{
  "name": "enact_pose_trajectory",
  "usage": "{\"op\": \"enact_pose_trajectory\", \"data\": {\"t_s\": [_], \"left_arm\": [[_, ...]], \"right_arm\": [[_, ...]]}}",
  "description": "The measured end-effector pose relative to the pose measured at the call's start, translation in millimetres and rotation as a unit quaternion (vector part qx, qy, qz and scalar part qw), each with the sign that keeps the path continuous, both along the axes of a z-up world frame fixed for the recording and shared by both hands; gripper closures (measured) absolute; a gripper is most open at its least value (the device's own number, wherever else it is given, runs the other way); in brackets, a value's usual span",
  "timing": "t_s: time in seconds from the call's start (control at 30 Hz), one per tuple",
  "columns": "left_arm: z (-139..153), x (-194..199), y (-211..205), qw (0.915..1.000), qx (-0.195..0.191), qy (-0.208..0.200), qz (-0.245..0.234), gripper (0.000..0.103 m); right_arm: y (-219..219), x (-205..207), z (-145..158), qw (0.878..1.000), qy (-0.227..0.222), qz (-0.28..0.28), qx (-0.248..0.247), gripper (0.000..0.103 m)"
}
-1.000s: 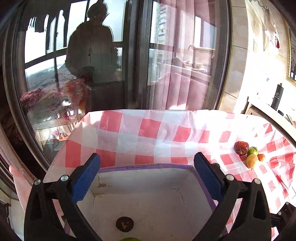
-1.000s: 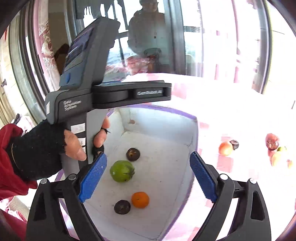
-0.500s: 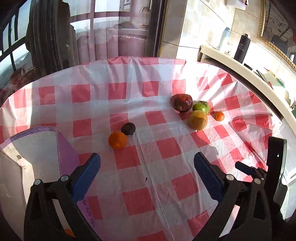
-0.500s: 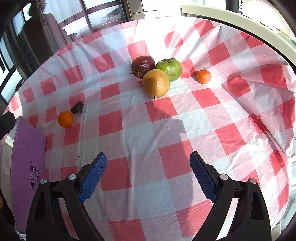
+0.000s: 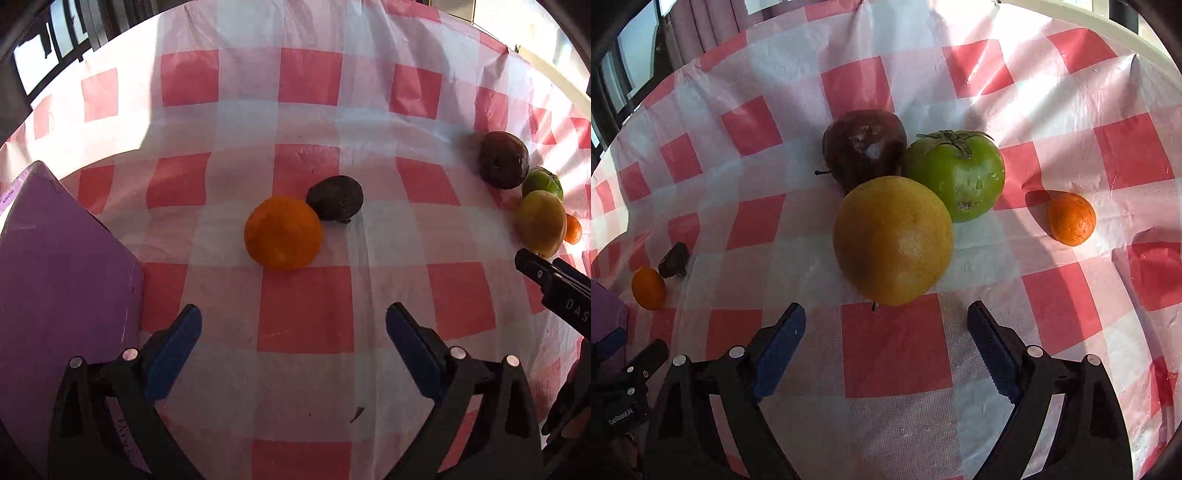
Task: Organize fruits
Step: 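Grasp the orange with the left gripper while the right gripper grasps the yellow pear, then carry the orange and yellow pear into the box and open both grippers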
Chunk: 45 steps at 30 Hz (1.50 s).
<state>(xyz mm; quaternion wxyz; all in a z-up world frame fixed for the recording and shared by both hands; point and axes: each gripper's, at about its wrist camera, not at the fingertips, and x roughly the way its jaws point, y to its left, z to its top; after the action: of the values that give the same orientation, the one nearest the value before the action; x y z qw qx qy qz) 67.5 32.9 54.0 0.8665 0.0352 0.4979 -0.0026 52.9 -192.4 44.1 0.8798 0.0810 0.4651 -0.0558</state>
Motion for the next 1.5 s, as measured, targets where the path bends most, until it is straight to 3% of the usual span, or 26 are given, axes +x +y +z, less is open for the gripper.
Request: {"op": "enact_pose_trajectory", "data": {"t_s": [0.17,0.33,0.43,0.57,0.67,1.23,1.33,1.5], "left_arm": [[-10,27,12,0.9994,-0.008,-0.015,0.031,0.010],[-19,44,23,0.9990,-0.022,-0.027,0.029,0.018],[-20,45,20,0.9988,-0.022,-0.042,0.010,0.026],[-21,37,9,0.9979,-0.020,-0.062,-0.009,0.048],[-22,35,3,0.9978,-0.019,-0.063,-0.009,0.055],[-20,43,0,0.9979,-0.021,-0.061,-0.010,0.058],[-14,35,-2,0.9983,-0.044,-0.032,-0.022,0.058],[-2,0,-13,0.9945,-0.090,0.003,-0.054,0.058]], "right_arm": [[1,28,-1,1.000,-0.016,0.007,-0.017,0.026],[-2,32,-1,0.999,-0.027,-0.006,-0.030,0.039],[-3,29,-1,0.999,-0.031,-0.009,-0.028,0.040],[-3,29,-1,0.999,-0.029,-0.009,-0.030,0.040],[-3,34,-1,0.999,-0.029,-0.009,-0.027,0.040],[1,36,-2,0.999,-0.027,-0.009,-0.032,0.042],[5,29,0,0.999,-0.014,-0.001,-0.041,0.042],[11,-13,8,0.999,0.049,-0.020,-0.010,0.042]]}}
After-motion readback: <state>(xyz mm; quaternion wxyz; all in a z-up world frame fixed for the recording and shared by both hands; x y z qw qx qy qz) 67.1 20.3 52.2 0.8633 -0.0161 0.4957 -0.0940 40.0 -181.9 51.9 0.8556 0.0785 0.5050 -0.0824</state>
